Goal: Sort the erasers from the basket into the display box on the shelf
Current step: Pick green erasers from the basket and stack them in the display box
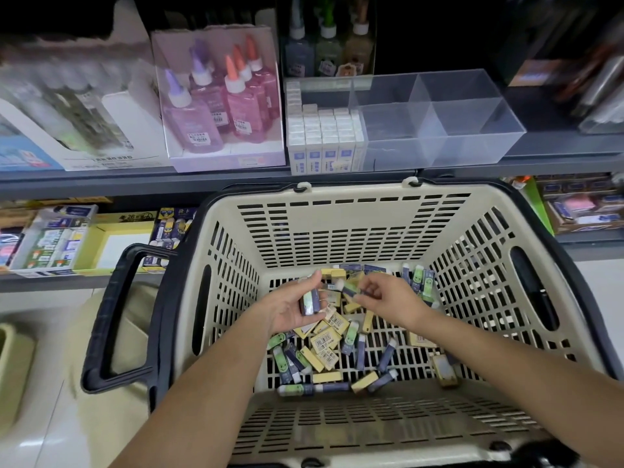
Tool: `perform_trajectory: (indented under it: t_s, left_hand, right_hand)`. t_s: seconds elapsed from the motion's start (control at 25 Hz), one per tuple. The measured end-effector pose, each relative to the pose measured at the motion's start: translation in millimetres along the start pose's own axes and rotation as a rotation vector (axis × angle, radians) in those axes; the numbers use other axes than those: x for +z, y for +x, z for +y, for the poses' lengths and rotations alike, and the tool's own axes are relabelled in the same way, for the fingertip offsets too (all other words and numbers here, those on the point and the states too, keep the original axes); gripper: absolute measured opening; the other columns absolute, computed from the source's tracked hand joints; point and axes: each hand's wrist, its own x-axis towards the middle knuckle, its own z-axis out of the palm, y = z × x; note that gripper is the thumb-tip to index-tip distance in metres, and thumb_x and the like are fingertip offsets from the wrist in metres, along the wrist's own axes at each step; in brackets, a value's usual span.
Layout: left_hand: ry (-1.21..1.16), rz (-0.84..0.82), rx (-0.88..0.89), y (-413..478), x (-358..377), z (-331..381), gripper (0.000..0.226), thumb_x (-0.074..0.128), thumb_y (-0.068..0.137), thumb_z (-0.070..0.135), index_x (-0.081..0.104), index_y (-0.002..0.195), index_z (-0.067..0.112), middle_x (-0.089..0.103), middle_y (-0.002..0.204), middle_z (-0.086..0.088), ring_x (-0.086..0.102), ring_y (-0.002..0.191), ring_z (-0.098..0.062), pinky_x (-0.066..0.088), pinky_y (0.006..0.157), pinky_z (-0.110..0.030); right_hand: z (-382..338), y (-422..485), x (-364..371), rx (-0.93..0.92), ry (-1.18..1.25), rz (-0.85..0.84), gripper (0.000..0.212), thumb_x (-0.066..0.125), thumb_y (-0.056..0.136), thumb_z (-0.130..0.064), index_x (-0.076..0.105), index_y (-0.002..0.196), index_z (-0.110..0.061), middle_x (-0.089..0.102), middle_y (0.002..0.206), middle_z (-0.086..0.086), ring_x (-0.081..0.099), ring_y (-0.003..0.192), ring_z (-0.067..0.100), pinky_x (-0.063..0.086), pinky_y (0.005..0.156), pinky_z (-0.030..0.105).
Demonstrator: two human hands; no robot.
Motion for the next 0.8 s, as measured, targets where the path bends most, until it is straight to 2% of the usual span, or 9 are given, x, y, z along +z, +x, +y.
perform_trajectory:
  t_s: [0.08, 0.2, 0.32, 0.4, 0.44, 0.56, 0.64, 0.72, 0.8]
  left_hand:
    - [-0.038, -0.043, 0.019, 0.7, 5.3, -0.8, 0.051, 0.080, 0.061, 0.036, 0.062, 0.102, 0.011, 0.069, 0.081, -0.007, 0.066, 0.078, -0.019, 0.057, 0.071, -0.034]
    - [-0.042, -0.076, 0.067, 3.0, 16.7, -5.1, 0.052, 0.082, 0.063, 0.024, 0.063, 0.108, 0.008, 0.071, 0.095, -0.013, 0.068, 0.087, -0.023, 0.057, 0.073, -0.033]
    - [0.030, 0.027, 0.057, 2.7, 18.3, -6.3, 0.043, 0.081, 0.065, 0.016, 0.062, 0.103, 0.012, 0.071, 0.091, -0.009, 0.067, 0.082, -0.022, 0.056, 0.065, -0.032]
    - [0.070, 0.100, -0.001, 1.2, 11.7, -4.3, 0.041, 0.081, 0.067, 0.016, 0.059, 0.102, 0.014, 0.069, 0.086, -0.007, 0.066, 0.076, -0.020, 0.055, 0.059, -0.030]
    - [0.082, 0.116, -0.022, 1.3, 8.3, -3.4, 0.044, 0.081, 0.066, 0.016, 0.058, 0.103, 0.014, 0.068, 0.086, -0.007, 0.066, 0.075, -0.020, 0.055, 0.059, -0.031]
    - [0.090, 0.139, -0.041, 1.5, 5.3, -2.4, 0.053, 0.083, 0.065, 0.017, 0.056, 0.110, 0.014, 0.068, 0.089, -0.009, 0.066, 0.075, -0.020, 0.056, 0.060, -0.032]
    - [0.112, 0.137, -0.042, 3.0, 5.9, -4.0, 0.048, 0.083, 0.065, 0.017, 0.057, 0.105, 0.016, 0.068, 0.090, -0.008, 0.066, 0.077, -0.020, 0.056, 0.061, -0.032]
    - [0.128, 0.132, -0.046, 4.3, 5.6, -5.7, 0.040, 0.084, 0.065, 0.015, 0.056, 0.094, 0.020, 0.068, 0.092, -0.008, 0.066, 0.079, -0.021, 0.056, 0.061, -0.033]
    - [0.126, 0.133, -0.047, 5.6, 5.0, -6.5, 0.042, 0.084, 0.063, 0.012, 0.050, 0.085, 0.024, 0.066, 0.097, -0.009, 0.065, 0.082, -0.021, 0.056, 0.060, -0.035]
  right_hand:
    - [-12.9, 0.0, 7.2, 0.061, 0.134, 0.061, 0.017, 0.065, 0.085, -0.021, 0.061, 0.097, -0.011, 0.056, 0.074, -0.007, 0.053, 0.069, 0.008, 0.046, 0.069, 0.022]
    - [-25.1, -0.6, 20.1, -0.012, 0.155, -0.037, 0.018, 0.069, 0.081, -0.024, 0.064, 0.096, -0.014, 0.059, 0.077, -0.009, 0.058, 0.074, 0.008, 0.051, 0.073, 0.023]
    - [-17.9, -1.8, 19.5, 0.029, 0.192, -0.132, 0.007, 0.066, 0.085, -0.024, 0.066, 0.089, -0.019, 0.065, 0.081, -0.006, 0.065, 0.079, 0.013, 0.052, 0.074, 0.024]
    - [-3.6, -5.8, 21.2, -0.017, -0.128, -0.201, 0.012, 0.060, 0.089, -0.024, 0.067, 0.094, -0.016, 0.066, 0.091, -0.003, 0.064, 0.085, 0.017, 0.050, 0.075, 0.026]
    - [2.6, -7.7, 23.7, -0.055, -0.300, -0.255, 0.018, 0.057, 0.091, -0.025, 0.066, 0.103, -0.016, 0.065, 0.102, 0.000, 0.062, 0.092, 0.018, 0.050, 0.079, 0.029]
    - [9.9, -7.3, 30.6, -0.105, -0.595, -0.398, 0.041, 0.054, 0.090, -0.026, 0.050, 0.131, -0.021, 0.055, 0.123, 0.005, 0.052, 0.113, 0.023, 0.047, 0.090, 0.036]
    - [9.3, -2.1, 29.5, -0.136, -0.712, -0.435, 0.042, 0.057, 0.088, -0.029, 0.050, 0.130, -0.024, 0.056, 0.118, 0.005, 0.052, 0.112, 0.024, 0.047, 0.089, 0.036]
    - [8.9, -0.7, 25.2, -0.137, -0.772, -0.455, 0.035, 0.062, 0.085, -0.037, 0.057, 0.116, -0.022, 0.057, 0.112, 0.003, 0.055, 0.106, 0.023, 0.048, 0.086, 0.036]
    - [10.5, -2.9, 23.8, -0.142, -0.825, -0.486, 0.038, 0.063, 0.083, -0.042, 0.057, 0.114, -0.021, 0.055, 0.113, 0.003, 0.056, 0.103, 0.023, 0.048, 0.084, 0.036]
